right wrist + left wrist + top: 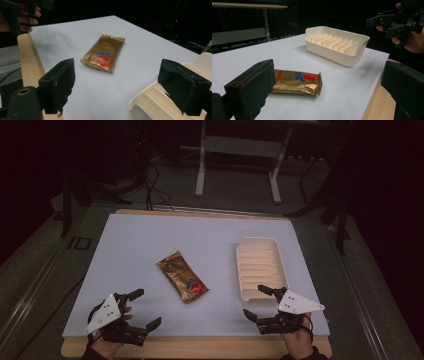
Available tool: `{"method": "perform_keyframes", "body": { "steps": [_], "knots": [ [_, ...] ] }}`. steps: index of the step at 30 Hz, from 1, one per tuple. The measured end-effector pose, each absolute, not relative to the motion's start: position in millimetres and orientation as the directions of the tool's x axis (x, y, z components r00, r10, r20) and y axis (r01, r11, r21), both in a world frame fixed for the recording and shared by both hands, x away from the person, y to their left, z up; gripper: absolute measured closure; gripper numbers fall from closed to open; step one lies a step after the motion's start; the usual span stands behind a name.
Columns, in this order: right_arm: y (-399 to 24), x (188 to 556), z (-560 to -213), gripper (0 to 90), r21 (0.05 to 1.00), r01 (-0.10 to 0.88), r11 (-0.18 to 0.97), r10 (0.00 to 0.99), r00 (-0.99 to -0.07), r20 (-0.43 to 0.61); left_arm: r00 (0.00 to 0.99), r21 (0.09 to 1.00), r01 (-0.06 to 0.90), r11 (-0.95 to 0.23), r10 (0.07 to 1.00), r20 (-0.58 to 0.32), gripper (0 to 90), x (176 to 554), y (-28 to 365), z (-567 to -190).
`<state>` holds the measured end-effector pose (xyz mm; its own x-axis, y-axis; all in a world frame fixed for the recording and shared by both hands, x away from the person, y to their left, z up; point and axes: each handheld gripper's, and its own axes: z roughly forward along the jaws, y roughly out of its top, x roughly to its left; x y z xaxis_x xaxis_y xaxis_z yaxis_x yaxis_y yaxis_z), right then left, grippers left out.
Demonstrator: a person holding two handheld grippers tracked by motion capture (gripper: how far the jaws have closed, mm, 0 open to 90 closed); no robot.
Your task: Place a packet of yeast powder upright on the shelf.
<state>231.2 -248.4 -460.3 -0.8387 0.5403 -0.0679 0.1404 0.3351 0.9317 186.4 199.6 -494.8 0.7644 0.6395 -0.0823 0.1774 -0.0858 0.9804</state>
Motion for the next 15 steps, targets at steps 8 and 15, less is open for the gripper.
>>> {"method": "perform_keyframes", "body": {
  "steps": [8,15],
  "knots": [
    [-248.9,225.9,-454.0,12.6,0.934,0.126,0.335,0.551,-0.830,-0.085,0.768,0.976,0.186,-0.112,0.636,-0.074,0.0,186.5,197.3,-495.9],
    [-245.2,223.6,-452.4,10.7,0.931,0.115,0.348,0.528,-0.844,-0.093,0.785,0.972,0.216,-0.090,0.608,-0.118,0.0,185.1,193.7,-494.2]
  ]
}}
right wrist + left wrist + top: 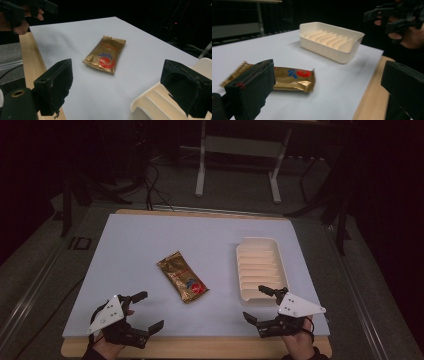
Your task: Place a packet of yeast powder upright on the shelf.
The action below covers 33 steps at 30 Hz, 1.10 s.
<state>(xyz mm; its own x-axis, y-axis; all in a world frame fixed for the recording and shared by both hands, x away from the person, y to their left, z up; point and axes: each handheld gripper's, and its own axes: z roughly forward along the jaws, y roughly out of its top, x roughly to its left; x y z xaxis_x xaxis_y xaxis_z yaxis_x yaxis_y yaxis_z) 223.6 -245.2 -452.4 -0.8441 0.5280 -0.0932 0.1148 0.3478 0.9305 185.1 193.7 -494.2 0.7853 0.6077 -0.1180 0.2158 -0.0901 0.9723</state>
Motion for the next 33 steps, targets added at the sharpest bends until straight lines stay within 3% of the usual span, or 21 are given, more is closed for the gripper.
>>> {"method": "perform_keyframes", "body": {
  "steps": [4,8,14,33],
  "knots": [
    [-243,222,-451,10.0,0.937,0.115,0.329,0.528,-0.845,-0.081,0.789,0.950,0.274,-0.150,0.600,-0.133,0.0,182,186,-489],
    [-241,220,-450,10.1,0.939,0.110,0.326,0.523,-0.848,-0.083,0.833,0.928,0.324,-0.183,0.520,-0.188,1.5,180,179,-485],
    [-239,218,-446,10.1,0.942,0.107,0.318,0.516,-0.853,-0.078,0.850,0.934,0.307,-0.184,0.495,-0.181,1.4,182,176,-470],
    [-239,219,-445,12.0,0.940,0.128,0.315,0.509,-0.859,-0.053,0.827,0.941,0.277,-0.194,0.547,-0.131,0.9,214,170,-434]
  ]
}}
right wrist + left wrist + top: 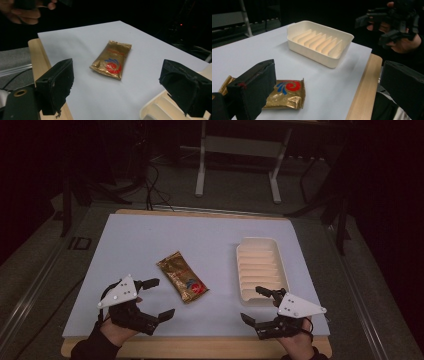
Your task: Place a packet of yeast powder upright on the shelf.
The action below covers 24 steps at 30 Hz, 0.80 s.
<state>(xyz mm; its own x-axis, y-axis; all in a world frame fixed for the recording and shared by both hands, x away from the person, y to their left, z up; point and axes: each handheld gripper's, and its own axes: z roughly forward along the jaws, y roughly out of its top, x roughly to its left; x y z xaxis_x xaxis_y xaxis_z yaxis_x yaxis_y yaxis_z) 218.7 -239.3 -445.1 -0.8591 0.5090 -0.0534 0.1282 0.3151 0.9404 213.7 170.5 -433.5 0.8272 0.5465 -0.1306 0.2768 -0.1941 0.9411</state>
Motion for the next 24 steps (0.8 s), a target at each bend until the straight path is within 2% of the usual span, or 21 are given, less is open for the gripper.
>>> {"method": "perform_keyframes", "body": {
  "steps": [10,24],
  "knots": [
    [-239,219,-443,11.9,0.945,0.118,0.306,0.511,-0.857,-0.058,0.803,0.945,0.274,-0.180,0.583,-0.122,0.9,235,170,-429],
    [-240,217,-443,12.0,0.947,0.110,0.302,0.509,-0.858,-0.062,0.757,0.930,0.320,-0.181,0.639,-0.137,1.1,269,171,-438]
  ]
}}
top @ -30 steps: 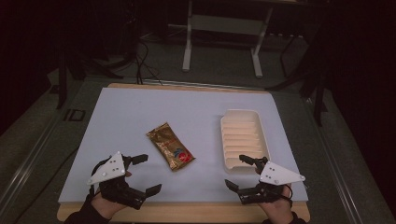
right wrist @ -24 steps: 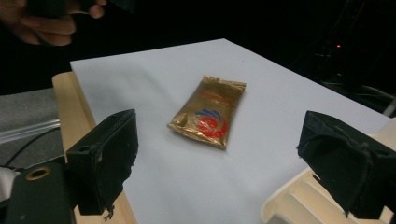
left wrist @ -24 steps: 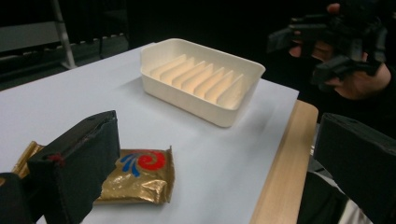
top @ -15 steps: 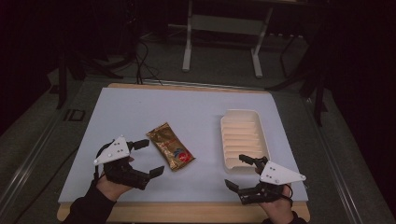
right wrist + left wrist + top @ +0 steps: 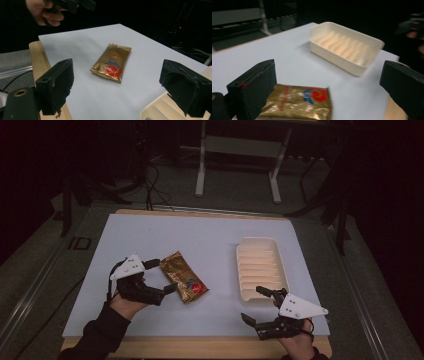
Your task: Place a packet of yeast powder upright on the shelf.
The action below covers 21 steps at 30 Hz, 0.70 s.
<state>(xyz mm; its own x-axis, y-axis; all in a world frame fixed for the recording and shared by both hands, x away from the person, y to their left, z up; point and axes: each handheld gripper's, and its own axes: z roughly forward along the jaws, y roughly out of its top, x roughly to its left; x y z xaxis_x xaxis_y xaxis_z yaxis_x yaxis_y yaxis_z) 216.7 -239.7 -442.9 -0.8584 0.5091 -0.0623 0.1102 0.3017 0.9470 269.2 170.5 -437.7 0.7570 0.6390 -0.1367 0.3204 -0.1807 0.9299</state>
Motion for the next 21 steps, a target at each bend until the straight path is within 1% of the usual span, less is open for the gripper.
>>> {"method": "perform_keyframes", "body": {
  "steps": [13,15,21],
  "knots": [
    [-240,218,-444,12.1,0.948,0.112,0.297,0.510,-0.858,-0.058,0.690,0.919,0.358,-0.163,0.710,-0.143,1.4,304,178,-446],
    [-240,218,-445,12.0,0.948,0.111,0.298,0.509,-0.859,-0.060,0.678,0.916,0.360,-0.177,0.724,-0.127,1.9,309,178,-448],
    [-240,219,-446,12.1,0.947,0.118,0.297,0.508,-0.860,-0.052,0.653,0.907,0.381,-0.178,0.746,-0.128,3.1,324,179,-459]
  ]
}}
